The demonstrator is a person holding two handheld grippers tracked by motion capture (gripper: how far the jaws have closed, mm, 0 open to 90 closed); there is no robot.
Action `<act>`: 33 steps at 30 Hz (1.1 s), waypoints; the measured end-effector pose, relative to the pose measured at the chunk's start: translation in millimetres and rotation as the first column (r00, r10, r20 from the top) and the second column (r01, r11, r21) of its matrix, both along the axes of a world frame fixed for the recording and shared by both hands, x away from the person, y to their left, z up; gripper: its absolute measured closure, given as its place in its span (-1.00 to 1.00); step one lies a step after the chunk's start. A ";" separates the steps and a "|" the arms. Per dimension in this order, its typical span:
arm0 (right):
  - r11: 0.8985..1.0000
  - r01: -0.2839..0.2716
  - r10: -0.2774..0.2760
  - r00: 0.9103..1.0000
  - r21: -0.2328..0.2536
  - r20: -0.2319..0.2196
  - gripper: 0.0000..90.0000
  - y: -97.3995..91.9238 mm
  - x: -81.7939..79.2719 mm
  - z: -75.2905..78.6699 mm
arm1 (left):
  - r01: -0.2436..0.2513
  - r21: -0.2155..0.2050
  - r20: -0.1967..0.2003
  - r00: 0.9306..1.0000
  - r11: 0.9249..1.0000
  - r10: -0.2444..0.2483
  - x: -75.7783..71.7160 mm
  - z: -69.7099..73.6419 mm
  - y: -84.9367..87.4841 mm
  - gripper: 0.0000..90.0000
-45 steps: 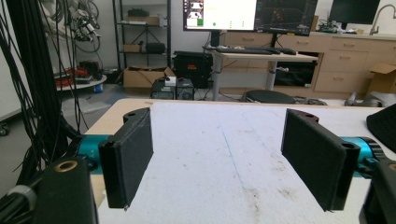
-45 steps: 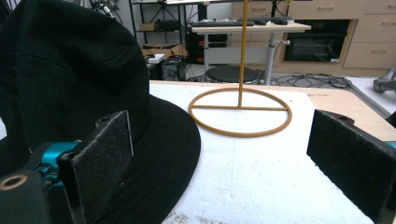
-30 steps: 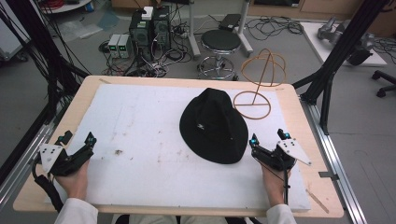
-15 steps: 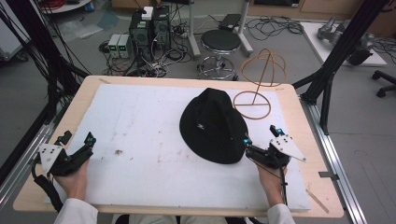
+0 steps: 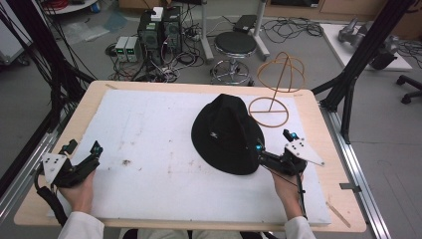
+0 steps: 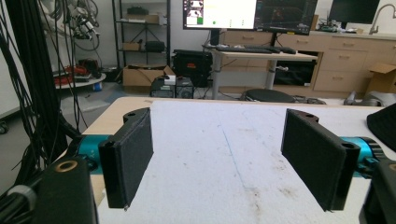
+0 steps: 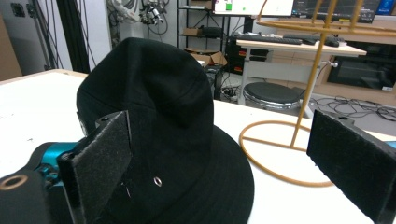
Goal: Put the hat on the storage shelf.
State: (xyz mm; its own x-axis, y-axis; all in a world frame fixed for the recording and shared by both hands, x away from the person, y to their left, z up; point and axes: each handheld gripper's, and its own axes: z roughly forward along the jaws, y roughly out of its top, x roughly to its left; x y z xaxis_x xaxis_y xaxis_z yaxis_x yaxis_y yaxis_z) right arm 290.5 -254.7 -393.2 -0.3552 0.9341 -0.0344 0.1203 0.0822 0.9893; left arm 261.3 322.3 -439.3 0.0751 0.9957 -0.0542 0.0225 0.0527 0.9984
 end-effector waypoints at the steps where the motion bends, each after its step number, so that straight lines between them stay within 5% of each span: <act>1: 1.000 -0.008 0.008 1.000 0.000 0.004 -0.87 1.4 0.7 0.8 | 0.002 0.002 -0.003 1.000 1.000 -0.002 -0.1 0.0 0.0 -0.44; 17: 0.996 -0.078 0.077 0.997 -0.036 -0.030 -0.87 21.7 13.8 3.6 | 0.003 -0.001 -0.004 1.000 1.000 -0.003 0.8 -0.6 0.6 -0.44; 33: 0.987 -0.140 0.131 0.985 -0.074 -0.111 -0.87 49.3 32.8 -4.9 | 0.002 0.003 -0.003 1.000 1.000 -0.002 1.2 -0.4 0.6 -0.44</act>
